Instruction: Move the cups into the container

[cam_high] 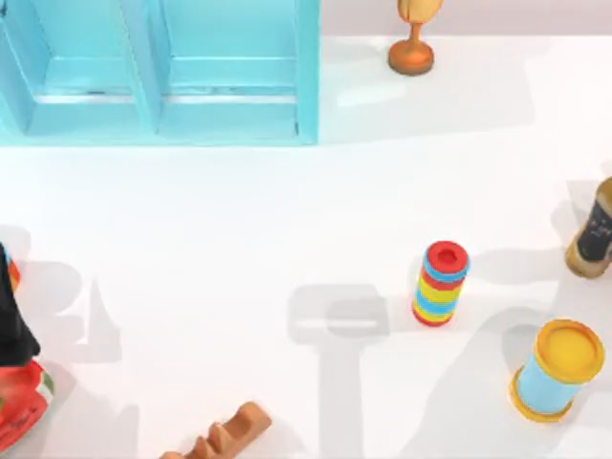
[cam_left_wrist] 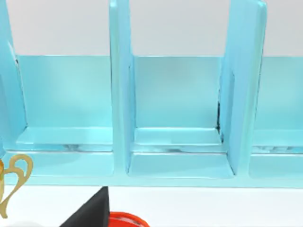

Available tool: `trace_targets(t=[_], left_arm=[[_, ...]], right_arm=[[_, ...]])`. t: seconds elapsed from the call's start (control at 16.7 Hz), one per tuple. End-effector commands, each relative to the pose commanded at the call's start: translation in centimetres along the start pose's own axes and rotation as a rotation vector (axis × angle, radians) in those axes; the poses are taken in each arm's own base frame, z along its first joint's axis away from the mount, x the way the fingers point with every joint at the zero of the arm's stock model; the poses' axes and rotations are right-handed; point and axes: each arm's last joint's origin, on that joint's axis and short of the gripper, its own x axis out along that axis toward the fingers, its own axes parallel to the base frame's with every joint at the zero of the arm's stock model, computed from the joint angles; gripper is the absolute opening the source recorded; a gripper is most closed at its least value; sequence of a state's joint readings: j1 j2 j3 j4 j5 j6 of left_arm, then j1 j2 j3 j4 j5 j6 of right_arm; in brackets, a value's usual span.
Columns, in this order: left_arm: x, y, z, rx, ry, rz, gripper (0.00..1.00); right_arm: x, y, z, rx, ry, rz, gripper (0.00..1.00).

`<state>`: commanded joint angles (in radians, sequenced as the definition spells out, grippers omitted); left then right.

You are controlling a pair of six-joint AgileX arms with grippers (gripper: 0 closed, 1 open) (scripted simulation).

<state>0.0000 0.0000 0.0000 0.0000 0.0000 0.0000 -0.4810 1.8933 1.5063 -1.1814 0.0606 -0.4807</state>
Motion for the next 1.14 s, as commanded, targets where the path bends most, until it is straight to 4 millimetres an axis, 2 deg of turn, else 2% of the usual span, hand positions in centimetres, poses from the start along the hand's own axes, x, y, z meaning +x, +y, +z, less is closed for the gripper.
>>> trace_targets(t=[0.42,0.6,0.96,1.14], left_arm=[[0.0,0.0,0.0,0.000,0.000,0.000,1.00],[0.0,0.0,0.0,0.000,0.000,0.000,1.00],[0.0,0.0,0.0,0.000,0.000,0.000,1.00],[0.0,0.0,0.0,0.000,0.000,0.000,1.00]], right_arm=[[-0.4,-0.1,0.0,0.002,0.000,0.001,1.00],[-2.6,-0.4,0.3,0.000,-0.003,0.001,1.00],[-8.9,-0.7,0.0,0.001,0.001,-0.001,1.00],[-10.0,-0.6,-0.3,0.002,0.000,0.000,1.00]])
